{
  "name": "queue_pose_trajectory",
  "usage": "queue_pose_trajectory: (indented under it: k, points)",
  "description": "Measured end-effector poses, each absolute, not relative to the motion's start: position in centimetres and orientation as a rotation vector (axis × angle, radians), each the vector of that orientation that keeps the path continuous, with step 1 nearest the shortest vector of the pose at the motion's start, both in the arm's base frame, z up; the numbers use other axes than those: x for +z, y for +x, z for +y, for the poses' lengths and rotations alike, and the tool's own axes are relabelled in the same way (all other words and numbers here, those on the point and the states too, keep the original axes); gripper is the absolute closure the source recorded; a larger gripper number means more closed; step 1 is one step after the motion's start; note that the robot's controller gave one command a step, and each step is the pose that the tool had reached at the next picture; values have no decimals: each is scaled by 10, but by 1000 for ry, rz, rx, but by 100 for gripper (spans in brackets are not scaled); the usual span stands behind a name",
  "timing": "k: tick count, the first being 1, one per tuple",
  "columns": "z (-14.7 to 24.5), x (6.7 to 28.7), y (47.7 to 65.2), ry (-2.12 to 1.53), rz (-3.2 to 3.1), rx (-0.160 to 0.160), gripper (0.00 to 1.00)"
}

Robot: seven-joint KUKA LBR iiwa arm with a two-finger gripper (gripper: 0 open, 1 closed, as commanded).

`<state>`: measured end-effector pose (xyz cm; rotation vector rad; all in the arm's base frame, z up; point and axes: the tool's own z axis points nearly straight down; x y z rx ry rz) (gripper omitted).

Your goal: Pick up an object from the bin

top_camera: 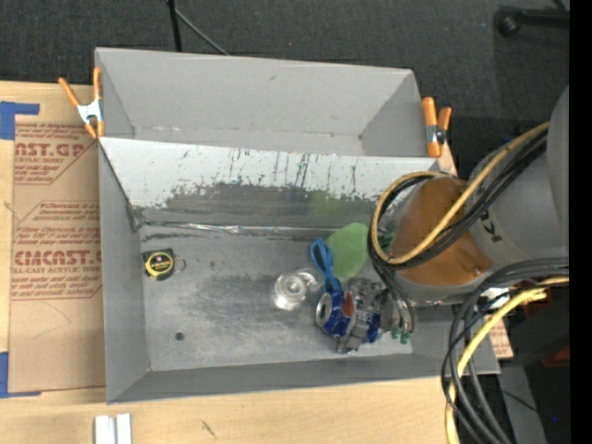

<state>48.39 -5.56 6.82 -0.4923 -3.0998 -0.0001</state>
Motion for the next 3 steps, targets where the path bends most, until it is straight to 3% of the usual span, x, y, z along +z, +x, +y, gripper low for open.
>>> queue_pose_trajectory:
  k: [2,3]
  points:
    - [-54,81,483,-493,-3102,-1,100]
    - [-54,116,484,-493,-3106,-2,100]
